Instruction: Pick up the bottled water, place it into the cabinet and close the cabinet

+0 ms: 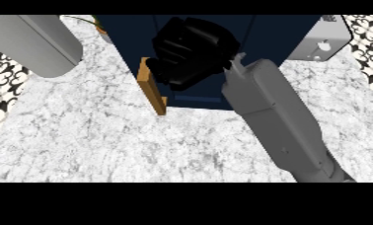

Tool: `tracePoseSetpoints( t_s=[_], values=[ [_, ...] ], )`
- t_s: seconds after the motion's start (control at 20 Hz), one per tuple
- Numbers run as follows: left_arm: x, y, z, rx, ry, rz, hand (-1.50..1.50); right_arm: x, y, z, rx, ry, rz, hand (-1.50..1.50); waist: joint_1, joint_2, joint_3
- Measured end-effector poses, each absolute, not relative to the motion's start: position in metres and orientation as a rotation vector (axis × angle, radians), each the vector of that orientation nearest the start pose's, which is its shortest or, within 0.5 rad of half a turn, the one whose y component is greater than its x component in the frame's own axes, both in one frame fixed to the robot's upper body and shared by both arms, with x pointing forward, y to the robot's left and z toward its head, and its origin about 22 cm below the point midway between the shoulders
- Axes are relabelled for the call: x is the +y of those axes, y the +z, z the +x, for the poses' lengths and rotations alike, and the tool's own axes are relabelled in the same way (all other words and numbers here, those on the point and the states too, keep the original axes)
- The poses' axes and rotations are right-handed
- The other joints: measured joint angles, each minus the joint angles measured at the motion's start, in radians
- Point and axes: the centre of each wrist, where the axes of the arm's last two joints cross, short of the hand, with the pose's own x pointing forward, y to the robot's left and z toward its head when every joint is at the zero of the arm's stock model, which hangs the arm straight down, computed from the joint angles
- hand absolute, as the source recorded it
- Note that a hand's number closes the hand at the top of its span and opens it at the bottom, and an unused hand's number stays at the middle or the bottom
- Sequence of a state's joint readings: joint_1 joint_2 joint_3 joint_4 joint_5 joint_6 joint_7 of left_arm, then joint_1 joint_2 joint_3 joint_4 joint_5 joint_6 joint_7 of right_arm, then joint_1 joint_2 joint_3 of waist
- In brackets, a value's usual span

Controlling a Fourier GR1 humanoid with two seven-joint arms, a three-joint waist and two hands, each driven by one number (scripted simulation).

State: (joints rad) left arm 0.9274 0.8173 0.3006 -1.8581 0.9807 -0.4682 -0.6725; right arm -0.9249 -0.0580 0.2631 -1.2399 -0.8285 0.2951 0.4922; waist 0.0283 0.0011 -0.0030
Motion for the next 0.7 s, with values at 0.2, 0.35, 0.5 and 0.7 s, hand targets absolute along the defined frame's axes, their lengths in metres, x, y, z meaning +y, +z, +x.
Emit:
tracePoseSetpoints(
  t_s=[0.2,0.35,0.5,0.7],
  values=[
    [0.443,0.086,0.031,-1.855,0.107,-0.146,-1.5,-0.062,0.182,0.375,-1.355,0.707,0.993,1.5,0.0,-0.005,0.001],
    [0.443,0.088,0.036,-1.86,0.101,-0.154,-1.5,-0.059,0.184,0.381,-1.375,0.727,0.986,-1.5,0.0,-0.003,0.002],
    [0.444,0.088,0.038,-1.859,0.099,-0.158,-1.5,-0.05,0.187,0.381,-1.394,0.746,0.964,-1.5,0.004,-0.001,-0.003],
    [0.441,0.087,0.043,-1.865,0.093,-0.173,-1.5,-0.042,0.19,0.382,-1.423,0.747,0.928,-1.5,0.005,0.001,-0.002]
  ],
)
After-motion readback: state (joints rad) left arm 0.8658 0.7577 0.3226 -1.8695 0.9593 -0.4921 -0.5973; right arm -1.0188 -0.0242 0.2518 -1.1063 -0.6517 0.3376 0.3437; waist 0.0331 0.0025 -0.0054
